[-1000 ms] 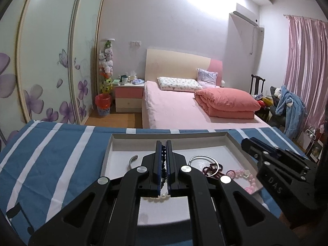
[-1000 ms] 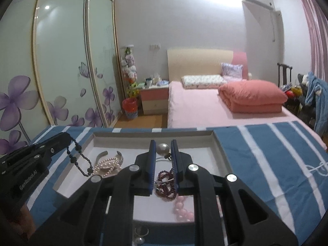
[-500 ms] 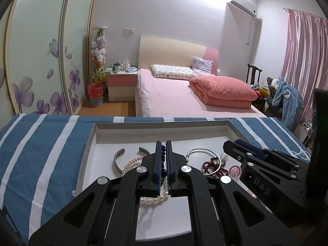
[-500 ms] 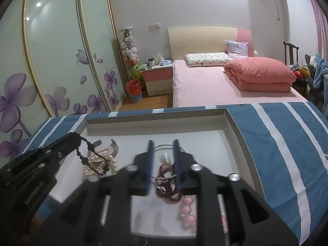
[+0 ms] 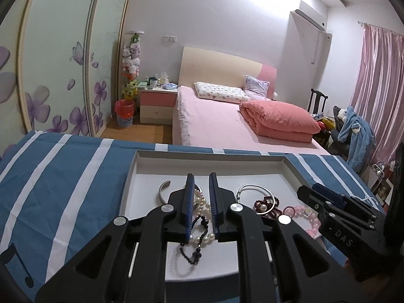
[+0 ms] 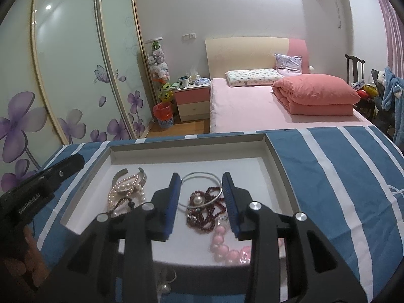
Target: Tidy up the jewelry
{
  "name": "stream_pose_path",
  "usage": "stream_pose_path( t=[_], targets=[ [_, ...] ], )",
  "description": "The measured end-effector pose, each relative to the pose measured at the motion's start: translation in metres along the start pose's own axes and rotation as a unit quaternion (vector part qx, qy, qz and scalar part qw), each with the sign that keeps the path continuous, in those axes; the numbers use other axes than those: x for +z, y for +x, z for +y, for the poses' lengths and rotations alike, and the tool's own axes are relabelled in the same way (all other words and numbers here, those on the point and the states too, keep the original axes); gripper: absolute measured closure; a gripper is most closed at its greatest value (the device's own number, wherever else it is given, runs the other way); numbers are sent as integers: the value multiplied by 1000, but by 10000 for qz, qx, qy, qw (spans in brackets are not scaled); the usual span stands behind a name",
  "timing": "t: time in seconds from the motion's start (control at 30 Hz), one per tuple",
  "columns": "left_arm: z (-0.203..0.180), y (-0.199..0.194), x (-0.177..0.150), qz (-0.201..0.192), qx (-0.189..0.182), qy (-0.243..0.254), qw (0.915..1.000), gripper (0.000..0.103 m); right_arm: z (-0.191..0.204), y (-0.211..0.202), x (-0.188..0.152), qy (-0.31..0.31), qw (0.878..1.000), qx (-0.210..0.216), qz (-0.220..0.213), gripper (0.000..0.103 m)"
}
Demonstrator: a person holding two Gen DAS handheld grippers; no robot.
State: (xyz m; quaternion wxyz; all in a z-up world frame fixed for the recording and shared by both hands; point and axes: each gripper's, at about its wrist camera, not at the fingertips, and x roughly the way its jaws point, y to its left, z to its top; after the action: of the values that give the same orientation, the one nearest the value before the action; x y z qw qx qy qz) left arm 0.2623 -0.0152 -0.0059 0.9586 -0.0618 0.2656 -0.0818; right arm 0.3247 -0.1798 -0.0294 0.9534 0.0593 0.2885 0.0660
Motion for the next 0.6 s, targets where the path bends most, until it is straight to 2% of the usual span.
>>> stream_pose_path(
  t=[0.13,0.23,0.43,0.6],
  targets=[
    [7,-9,-6,52,37,-66,10000,87,3,-9,-8,-71,9999,38,65,68],
    [15,-15,-13,120,106,-98,9998,79,6,-15,-19,-180,9996,79,208,68],
    [38,-23,-33,374,327,-176,9986,76,12,-18,-50,-344,9951,393,836,72],
    [49,-25,-39,483,419,-228,9977,76,30,-14,-73,-735,9864,554,1361,79]
  ],
)
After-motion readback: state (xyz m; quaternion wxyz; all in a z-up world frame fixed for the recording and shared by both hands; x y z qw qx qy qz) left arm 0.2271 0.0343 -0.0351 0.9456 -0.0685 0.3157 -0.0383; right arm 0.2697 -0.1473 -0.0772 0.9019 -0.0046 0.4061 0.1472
